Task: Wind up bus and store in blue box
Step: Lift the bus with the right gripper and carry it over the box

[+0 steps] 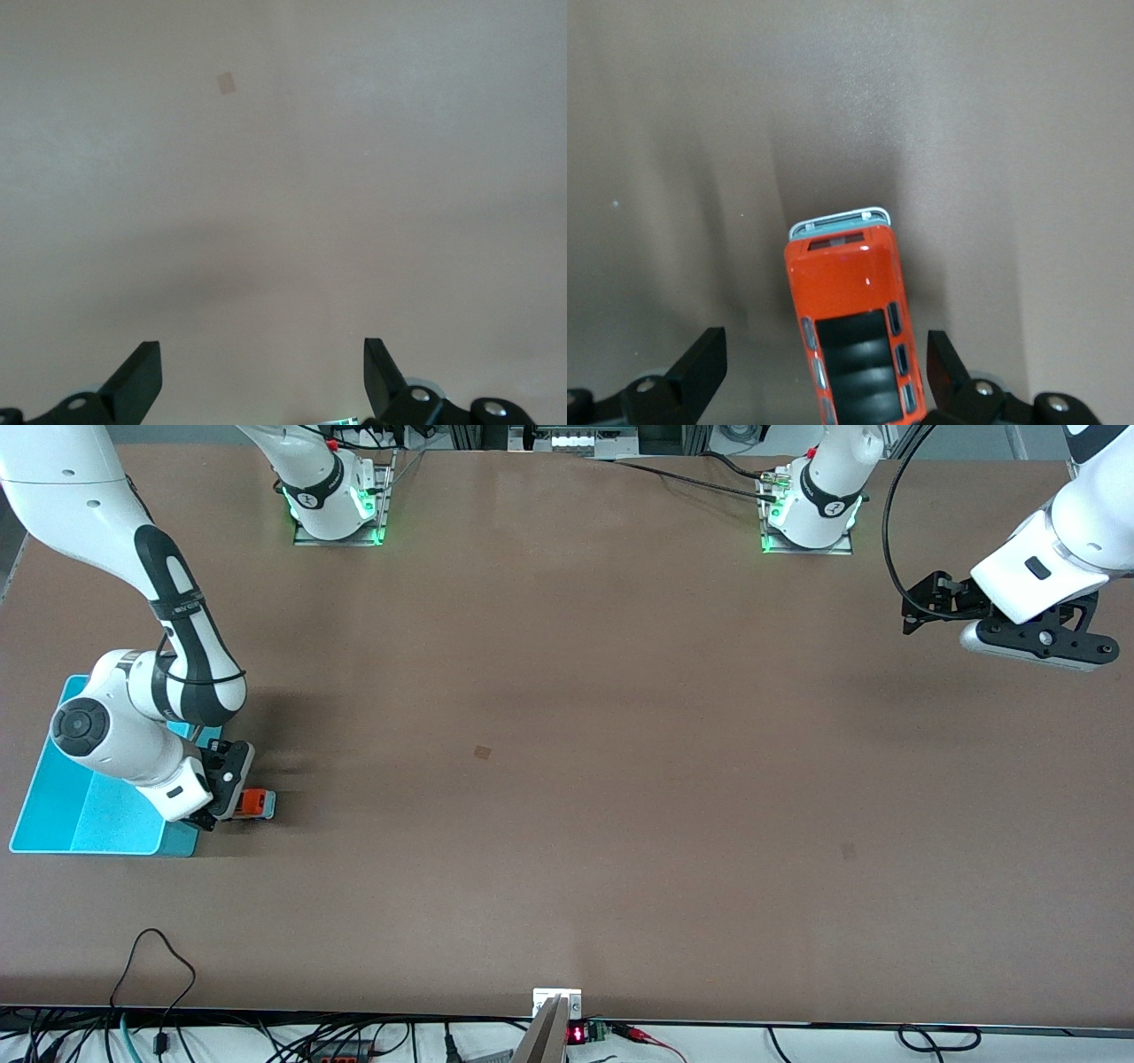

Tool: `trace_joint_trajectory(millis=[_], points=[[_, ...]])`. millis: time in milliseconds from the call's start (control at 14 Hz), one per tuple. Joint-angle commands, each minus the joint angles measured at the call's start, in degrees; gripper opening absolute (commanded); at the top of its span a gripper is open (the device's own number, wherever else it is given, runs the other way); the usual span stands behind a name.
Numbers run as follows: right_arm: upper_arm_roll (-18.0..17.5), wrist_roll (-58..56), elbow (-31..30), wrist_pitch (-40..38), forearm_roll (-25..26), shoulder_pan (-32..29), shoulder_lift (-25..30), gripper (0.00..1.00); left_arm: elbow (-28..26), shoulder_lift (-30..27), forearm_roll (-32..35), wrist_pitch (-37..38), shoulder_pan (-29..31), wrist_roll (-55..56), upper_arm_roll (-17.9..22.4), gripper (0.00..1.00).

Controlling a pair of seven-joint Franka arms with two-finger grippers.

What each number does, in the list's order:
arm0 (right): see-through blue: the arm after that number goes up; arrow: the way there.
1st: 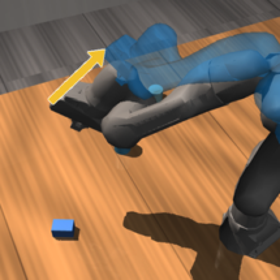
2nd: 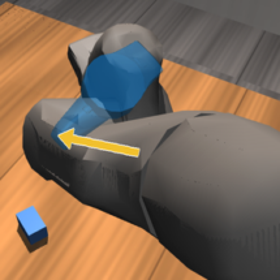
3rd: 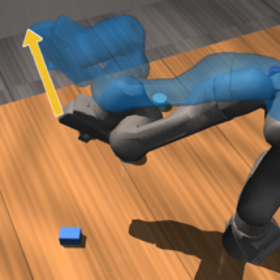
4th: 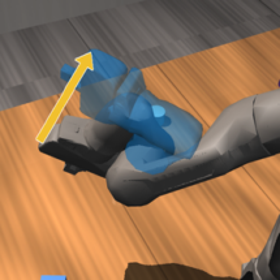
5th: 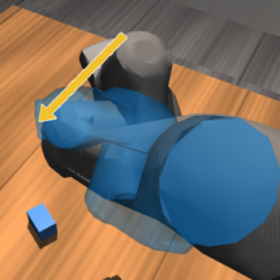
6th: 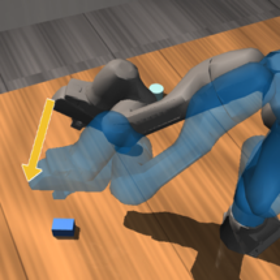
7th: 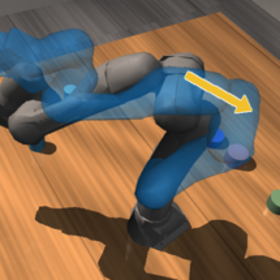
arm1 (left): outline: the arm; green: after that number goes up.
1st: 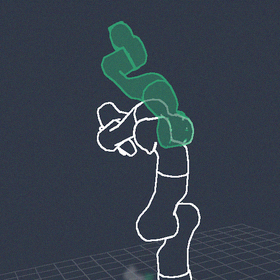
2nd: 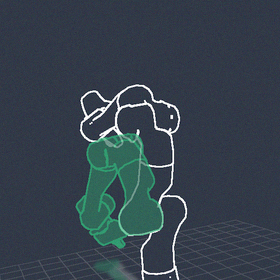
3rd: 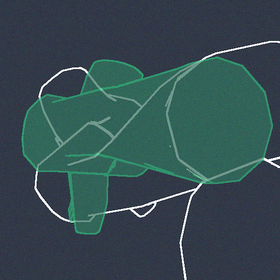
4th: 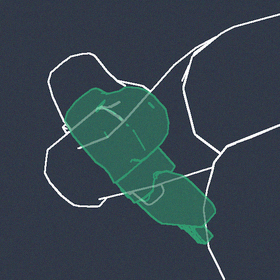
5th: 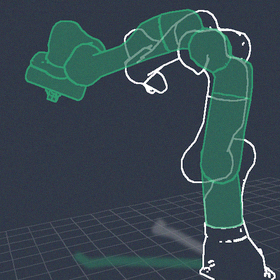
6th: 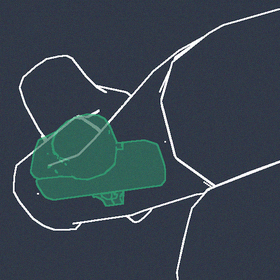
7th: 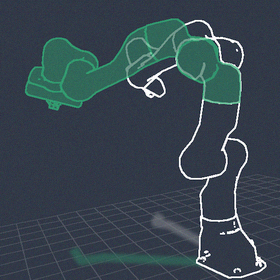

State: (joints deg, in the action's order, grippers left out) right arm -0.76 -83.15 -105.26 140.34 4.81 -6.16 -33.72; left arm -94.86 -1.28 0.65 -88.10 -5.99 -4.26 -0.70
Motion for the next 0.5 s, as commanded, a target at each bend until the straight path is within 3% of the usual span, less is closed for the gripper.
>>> trace_joint_trajectory(millis=[0,286,357,429], points=[[-1.1,-1.0,-0.7,3.1,0.2,-1.1,-0.7,1.00,2.0,0.8,-0.5,1.5,0.2,0.5,-0.3,1.00],[-1.2,-1.0,-1.3,5.5,0.2,-1.2,-1.6,1.00,2.0,1.1,-0.6,1.3,0.3,0.6,0.2,1.00],[-1.2,-1.0,-1.3,5.4,0.2,-1.2,-1.6,0.77,2.0,1.3,-0.6,1.4,0.4,0.5,0.3,1.00],[-1.3,-0.6,-1.3,5.3,0.2,-1.1,-1.6,0.47,2.0,1.2,-0.6,1.6,0.4,0.5,0.3,1.00]])
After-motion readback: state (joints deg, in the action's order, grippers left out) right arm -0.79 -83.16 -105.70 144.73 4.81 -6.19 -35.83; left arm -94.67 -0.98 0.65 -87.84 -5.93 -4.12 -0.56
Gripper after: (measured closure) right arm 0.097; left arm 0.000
